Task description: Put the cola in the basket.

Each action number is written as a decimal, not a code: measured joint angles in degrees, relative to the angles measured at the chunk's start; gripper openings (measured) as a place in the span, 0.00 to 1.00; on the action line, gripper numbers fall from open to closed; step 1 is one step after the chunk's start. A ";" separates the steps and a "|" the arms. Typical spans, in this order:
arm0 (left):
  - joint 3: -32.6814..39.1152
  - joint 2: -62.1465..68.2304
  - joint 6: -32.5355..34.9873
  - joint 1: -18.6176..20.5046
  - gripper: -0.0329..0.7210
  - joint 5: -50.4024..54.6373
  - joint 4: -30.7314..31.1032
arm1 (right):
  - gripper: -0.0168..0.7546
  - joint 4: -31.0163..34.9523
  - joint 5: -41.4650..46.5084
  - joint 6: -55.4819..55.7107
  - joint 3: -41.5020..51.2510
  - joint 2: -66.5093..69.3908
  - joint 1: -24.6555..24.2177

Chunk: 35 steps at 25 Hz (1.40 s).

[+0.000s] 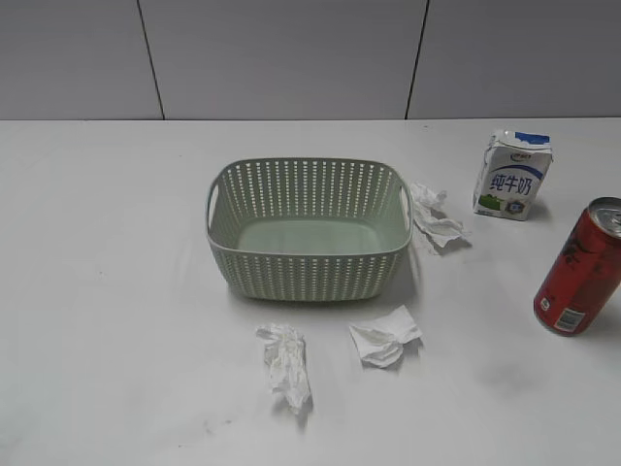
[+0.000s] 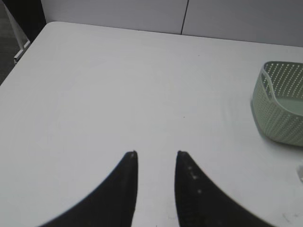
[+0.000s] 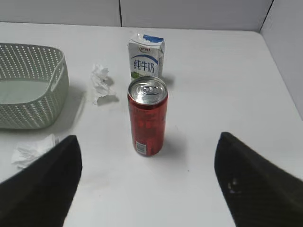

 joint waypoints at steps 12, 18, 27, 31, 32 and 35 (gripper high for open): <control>0.00 0.00 0.00 0.00 0.33 0.00 0.00 | 0.89 0.78 3.21 3.09 -15.74 37.77 0.00; 0.00 0.00 0.00 0.00 0.33 0.00 0.00 | 0.89 1.17 3.77 3.17 -21.42 57.17 0.00; 0.00 0.00 0.00 0.00 0.33 0.00 0.00 | 0.89 0.67 0.67 3.12 -25.97 75.58 0.00; 0.00 0.00 0.00 0.00 0.33 0.00 0.00 | 0.88 0.61 -0.11 3.12 -26.18 80.52 0.00; 0.00 0.00 0.00 0.00 0.33 0.00 0.00 | 0.87 0.61 -0.10 3.12 -26.21 81.25 0.00; 0.00 0.00 0.00 0.00 0.33 0.00 0.00 | 0.78 0.61 -0.24 3.12 -26.25 82.66 0.00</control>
